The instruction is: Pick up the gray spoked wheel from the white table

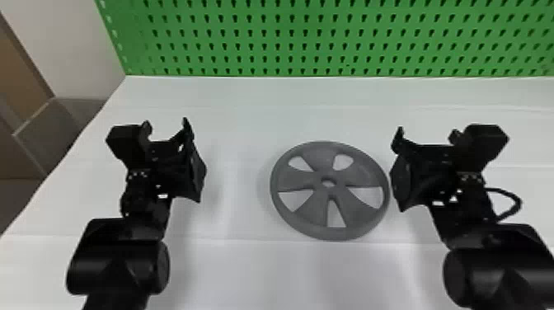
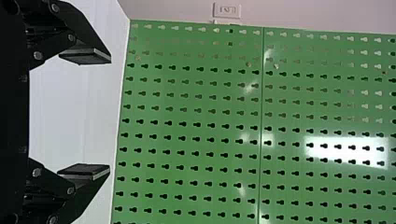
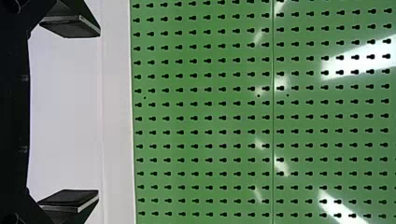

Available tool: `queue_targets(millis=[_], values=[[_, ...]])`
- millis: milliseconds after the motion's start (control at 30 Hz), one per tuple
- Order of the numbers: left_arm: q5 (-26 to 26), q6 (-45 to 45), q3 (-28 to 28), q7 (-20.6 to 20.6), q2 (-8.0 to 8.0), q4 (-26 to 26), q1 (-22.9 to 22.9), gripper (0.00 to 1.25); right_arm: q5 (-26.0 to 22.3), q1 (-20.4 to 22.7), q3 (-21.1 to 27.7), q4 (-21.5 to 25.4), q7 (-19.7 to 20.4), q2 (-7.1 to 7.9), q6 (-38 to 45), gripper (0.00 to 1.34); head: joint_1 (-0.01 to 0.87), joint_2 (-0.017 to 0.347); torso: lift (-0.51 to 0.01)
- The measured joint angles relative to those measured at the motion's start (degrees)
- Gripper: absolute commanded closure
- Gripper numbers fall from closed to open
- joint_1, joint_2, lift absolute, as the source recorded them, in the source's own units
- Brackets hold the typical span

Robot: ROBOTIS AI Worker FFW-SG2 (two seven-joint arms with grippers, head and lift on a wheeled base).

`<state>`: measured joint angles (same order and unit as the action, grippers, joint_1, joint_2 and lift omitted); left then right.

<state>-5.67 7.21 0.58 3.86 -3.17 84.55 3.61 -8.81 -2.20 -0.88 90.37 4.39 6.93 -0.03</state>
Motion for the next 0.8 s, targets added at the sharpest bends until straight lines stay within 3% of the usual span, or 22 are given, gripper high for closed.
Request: queue_targets(millis=[800], values=[[0.0, 0.0, 0.0, 0.0, 0.0, 0.0, 0.1, 0.42, -0.9, -0.4, 0.1, 1.1, 0.0, 0.0, 3.3, 0.09, 0.779, 0.075, -0.096]])
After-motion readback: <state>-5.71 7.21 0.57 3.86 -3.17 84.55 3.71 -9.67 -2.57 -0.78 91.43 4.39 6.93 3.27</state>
